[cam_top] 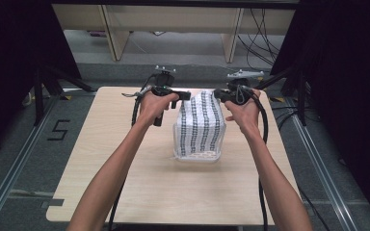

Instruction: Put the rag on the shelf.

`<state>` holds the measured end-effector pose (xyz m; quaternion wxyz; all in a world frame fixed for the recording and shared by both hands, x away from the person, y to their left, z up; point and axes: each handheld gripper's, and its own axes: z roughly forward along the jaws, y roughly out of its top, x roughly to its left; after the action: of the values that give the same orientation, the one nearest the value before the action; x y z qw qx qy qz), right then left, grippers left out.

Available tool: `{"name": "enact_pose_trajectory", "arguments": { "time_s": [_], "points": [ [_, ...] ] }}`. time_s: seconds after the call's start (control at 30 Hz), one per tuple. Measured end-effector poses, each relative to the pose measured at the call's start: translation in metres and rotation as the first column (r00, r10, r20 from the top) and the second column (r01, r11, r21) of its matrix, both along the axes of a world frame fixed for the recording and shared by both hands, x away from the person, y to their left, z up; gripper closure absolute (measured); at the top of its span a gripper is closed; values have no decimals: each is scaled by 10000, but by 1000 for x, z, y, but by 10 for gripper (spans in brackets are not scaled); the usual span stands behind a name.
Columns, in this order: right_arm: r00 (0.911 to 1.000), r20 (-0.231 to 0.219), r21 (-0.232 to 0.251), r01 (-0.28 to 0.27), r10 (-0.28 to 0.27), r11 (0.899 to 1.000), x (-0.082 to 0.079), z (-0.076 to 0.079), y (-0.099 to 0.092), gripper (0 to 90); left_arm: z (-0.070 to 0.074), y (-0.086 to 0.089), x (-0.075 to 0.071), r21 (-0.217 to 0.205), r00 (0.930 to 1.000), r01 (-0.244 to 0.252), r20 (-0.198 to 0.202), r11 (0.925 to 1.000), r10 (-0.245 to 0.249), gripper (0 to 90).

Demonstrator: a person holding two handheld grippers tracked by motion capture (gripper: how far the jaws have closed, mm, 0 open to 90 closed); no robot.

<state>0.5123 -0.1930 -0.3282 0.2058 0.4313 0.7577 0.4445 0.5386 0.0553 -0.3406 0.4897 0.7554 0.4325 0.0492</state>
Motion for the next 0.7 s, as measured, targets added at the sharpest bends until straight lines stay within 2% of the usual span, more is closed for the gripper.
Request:
{"name": "enact_pose_trajectory", "arguments": {
  "time_s": [0.03, 0.1, 0.13, 0.2, 0.27, 0.33, 0.37, 0.43, 0.53, 0.57, 0.6, 0.67, 0.7],
  "points": [
    [10000, -39, -156, -42, 42, 9999, 1, -2, 0, 859, -2, 0, 1, 74, 9999, 19, -109, 10000, -18, 802],
    [9996, -255, -137, 103, -107, 9999, 2, -7, 2, 845, -7, 0, 2, 212, 9994, 47, -344, 9998, -40, 747],
    [9998, -207, -246, 79, -84, 9997, 4, -9, 2, 830, -9, 0, 2, 323, 9994, -39, -357, 9995, 50, 685],
    [9987, -451, -211, 226, -235, 9995, 4, -13, 3, 770, -10, 2, 2, 546, 9991, -30, -425, 9985, 54, 564],
    [9981, -491, -343, 355, -372, 9988, 3, -13, 3, 720, -10, 2, 1, 675, 9991, -100, -394, 9977, 127, 484],
    [9982, -518, -262, 289, -303, 9992, 3, -14, 2, 686, -8, 4, -2, 698, 9992, -141, -362, 9975, 166, 430],
    [9992, -353, -364, 180, -193, 9992, 4, -14, 0, 683, -7, 6, -3, 645, 9992, -74, -381, 9979, 99, 425],
    [9985, -486, -115, 254, -260, 9996, 1, -13, 2, 658, -4, 9, -6, 477, 9994, -153, -294, 9987, 167, 414],
    [9989, -463, -44, 97, -99, 9999, -3, -9, 1, 621, 0, 14, -11, 401, 9996, -151, -244, 9991, 161, 371],
    [9993, -353, -200, 73, -80, 9998, -4, -8, 1, 606, 1, 15, -14, 351, 9997, -128, -209, 9993, 136, 360],
    [9996, -294, -177, 46, -51, 9998, -6, -7, 0, 588, 2, 17, -16, 423, 9998, -48, -167, 9991, 55, 352],
    [9995, -318, -93, 69, -72, 9999, -11, -4, -2, 547, 4, 21, -22, 275, 10000, -16, -75, 9996, 18, 333],
    [9999, -156, -38, 10, -11, 10000, -11, -3, -4, 526, 6, 23, -25, 290, 10000, 30, -27, 9996, -29, 327]
  ]
}}
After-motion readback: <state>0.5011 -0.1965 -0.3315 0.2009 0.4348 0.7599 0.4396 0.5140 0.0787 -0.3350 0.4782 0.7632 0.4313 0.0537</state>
